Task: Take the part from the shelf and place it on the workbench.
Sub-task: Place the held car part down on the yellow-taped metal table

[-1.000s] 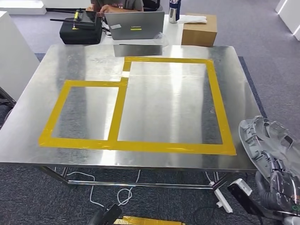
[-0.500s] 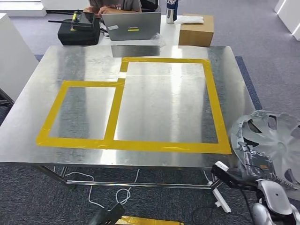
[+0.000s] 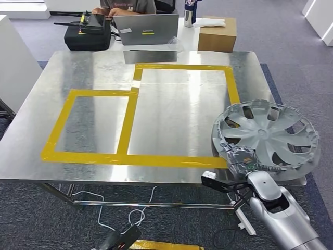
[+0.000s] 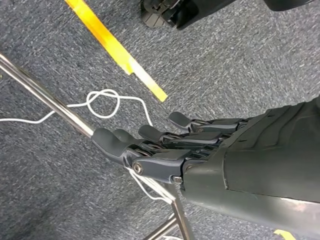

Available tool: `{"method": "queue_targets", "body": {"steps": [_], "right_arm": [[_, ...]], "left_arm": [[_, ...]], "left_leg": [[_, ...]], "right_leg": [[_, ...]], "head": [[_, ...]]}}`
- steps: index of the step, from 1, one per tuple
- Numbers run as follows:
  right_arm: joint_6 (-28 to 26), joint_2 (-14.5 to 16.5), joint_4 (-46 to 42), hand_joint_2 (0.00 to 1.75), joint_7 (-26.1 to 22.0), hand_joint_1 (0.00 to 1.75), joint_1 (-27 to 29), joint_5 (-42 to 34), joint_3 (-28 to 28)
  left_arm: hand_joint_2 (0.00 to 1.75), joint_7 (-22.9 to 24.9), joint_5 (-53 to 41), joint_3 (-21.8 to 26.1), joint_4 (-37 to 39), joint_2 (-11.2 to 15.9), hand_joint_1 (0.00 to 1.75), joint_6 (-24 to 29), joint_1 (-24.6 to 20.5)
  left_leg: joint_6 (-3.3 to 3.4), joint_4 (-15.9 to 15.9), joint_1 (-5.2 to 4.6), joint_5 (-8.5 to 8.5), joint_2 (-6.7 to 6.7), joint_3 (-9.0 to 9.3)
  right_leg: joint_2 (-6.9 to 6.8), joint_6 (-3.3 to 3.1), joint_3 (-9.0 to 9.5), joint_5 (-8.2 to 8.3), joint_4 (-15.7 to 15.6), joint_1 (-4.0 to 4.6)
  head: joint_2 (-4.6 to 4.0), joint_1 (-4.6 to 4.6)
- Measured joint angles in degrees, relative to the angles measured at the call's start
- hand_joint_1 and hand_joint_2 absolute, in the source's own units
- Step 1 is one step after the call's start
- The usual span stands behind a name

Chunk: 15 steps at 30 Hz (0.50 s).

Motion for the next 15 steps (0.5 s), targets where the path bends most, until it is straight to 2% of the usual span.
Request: {"method": "queue_targets", "body": {"steps": [4,7,15], "right_arm": [[0.64,0.59,3.96,1.75,-0.46,1.75,-7.17,-1.78,8.76],[-0.79,0.93,5.83,1.75,-0.86,1.75,-9.93,-2.15,13.08],[-5.89,0.92,7.16,1.75,-2.47,1.75,-10.96,-1.59,17.58]], "left_arm": [[1.75,0.10,0.50,-0.96,0.00,0.01,0.00,-0.19,-0.27],[1.75,0.11,0.64,-1.55,0.00,0.03,0.00,-0.19,-0.27],[1.75,0.50,0.64,-2.72,0.00,0.17,0.00,0.11,-0.29]], "left_leg": [[0.05,0.03,0.00,0.23,-0.10,-0.10],[0.09,0.03,0.00,0.29,-0.27,-0.19],[0.09,0.04,-0.04,0.29,-0.32,-0.35]], "right_leg": [[-0.18,-0.06,-0.15,0.09,0.00,0.00],[-0.42,-0.07,-0.18,0.09,0.00,0.01],[-0.46,-0.08,-0.31,0.09,0.01,0.00]], "head": [[0.00,-0.01],[-0.01,-0.01],[0.00,0.00]]}}
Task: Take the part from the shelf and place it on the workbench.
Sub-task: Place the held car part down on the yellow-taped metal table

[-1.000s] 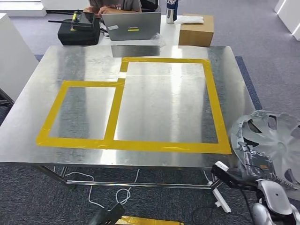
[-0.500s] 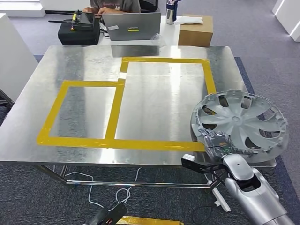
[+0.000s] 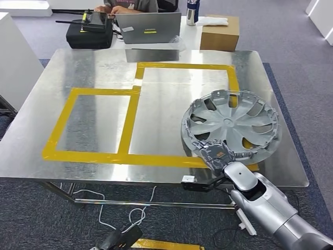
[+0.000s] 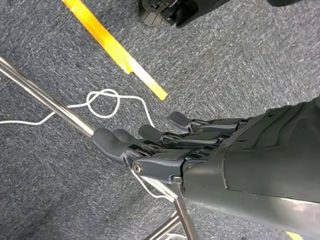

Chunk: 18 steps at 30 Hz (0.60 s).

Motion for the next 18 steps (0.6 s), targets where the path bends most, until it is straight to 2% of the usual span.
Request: {"method": "queue_targets", "body": {"steps": [15,18], "right_arm": [[-1.85,-1.51,-0.02,1.75,0.28,1.75,0.63,-0.11,1.42],[-3.73,-1.84,-0.27,1.75,-0.41,1.75,1.43,-0.20,1.28]], "left_arm": [[1.75,0.81,0.09,-0.41,0.00,0.05,0.00,1.31,0.00],[1.75,1.40,0.03,-0.59,0.00,0.07,0.00,1.85,0.00]], "left_leg": [[0.00,0.02,-0.01,0.00,-0.01,-0.04],[0.01,0.02,-0.01,0.00,-0.02,-0.05]], "right_leg": [[-0.02,0.00,-0.05,0.00,0.00,-0.01],[-0.05,0.00,-0.05,0.00,0.00,-0.01]], "head": [[-0.01,0.00],[-0.01,0.00]]}}
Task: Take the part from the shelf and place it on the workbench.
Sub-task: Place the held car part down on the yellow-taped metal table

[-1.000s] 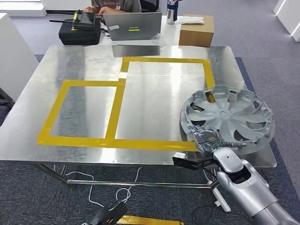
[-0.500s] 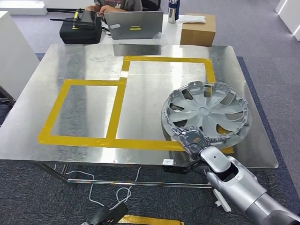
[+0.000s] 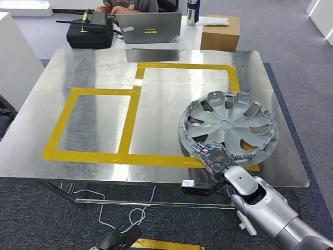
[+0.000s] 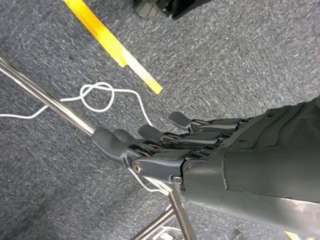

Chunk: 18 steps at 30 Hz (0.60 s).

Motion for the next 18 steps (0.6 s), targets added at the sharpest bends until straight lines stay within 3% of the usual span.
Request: {"method": "queue_targets", "body": {"steps": [6,11,18], "right_arm": [[-4.96,-0.57,-1.71,1.75,-2.51,1.75,3.28,1.60,-0.22],[-13.14,-0.57,-5.77,1.75,-3.94,1.75,7.44,5.02,-0.97],[-14.39,-0.55,-9.60,1.75,-4.19,1.75,9.79,6.36,-1.69]], "left_arm": [[1.75,1.82,-0.56,-1.08,0.00,0.13,0.00,1.83,-0.30],[1.75,3.51,-1.52,-2.22,0.00,0.23,0.00,4.41,-0.72],[1.75,3.68,-1.92,-2.97,0.00,0.20,0.00,4.95,-0.94]], "left_leg": [[0.00,0.00,0.00,-0.01,0.00,-0.06],[0.00,0.00,0.00,-0.01,-0.04,-0.18],[0.01,0.00,0.00,0.00,-0.05,-0.24]], "right_leg": [[0.01,0.00,-0.06,0.00,0.00,0.00],[-0.04,0.00,-0.14,0.00,0.00,0.01],[-0.08,0.00,-0.17,0.00,0.00,0.01]], "head": [[0.01,-0.01],[0.01,-0.02],[0.01,-0.01]]}}
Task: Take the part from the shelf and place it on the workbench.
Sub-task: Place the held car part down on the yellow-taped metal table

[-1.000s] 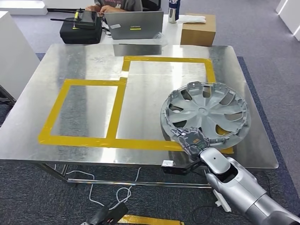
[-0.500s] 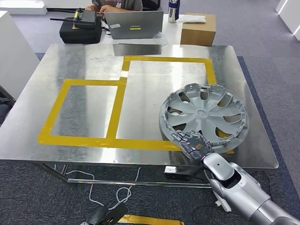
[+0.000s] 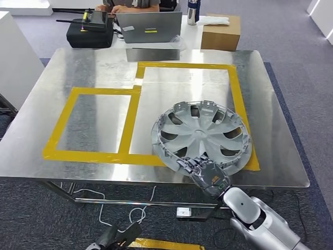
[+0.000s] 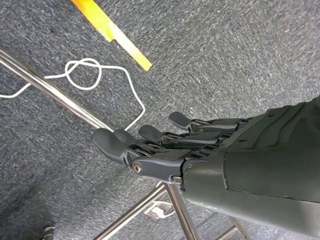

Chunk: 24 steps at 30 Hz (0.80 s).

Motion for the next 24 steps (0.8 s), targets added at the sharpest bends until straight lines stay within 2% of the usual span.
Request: {"method": "queue_targets", "body": {"steps": [15,24], "right_arm": [[0.62,-0.76,-1.80,1.75,2.62,1.75,3.78,-0.16,-6.21],[1.65,-2.33,-1.80,1.75,-0.03,1.75,6.09,-5.10,-14.27]], "left_arm": [[1.75,0.68,0.67,-0.80,0.00,0.18,0.00,0.95,0.02],[1.75,0.91,1.11,-0.83,0.00,0.51,0.00,1.08,0.09]], "left_leg": [[0.01,0.06,-0.10,0.00,-0.05,-0.07],[0.01,0.07,-0.10,0.00,-0.13,-0.11]], "right_leg": [[-0.08,0.01,-0.04,0.00,0.00,-0.05],[-0.18,0.01,-0.03,0.00,0.00,-0.06]], "head": [[0.00,0.00],[-0.01,0.01]]}}
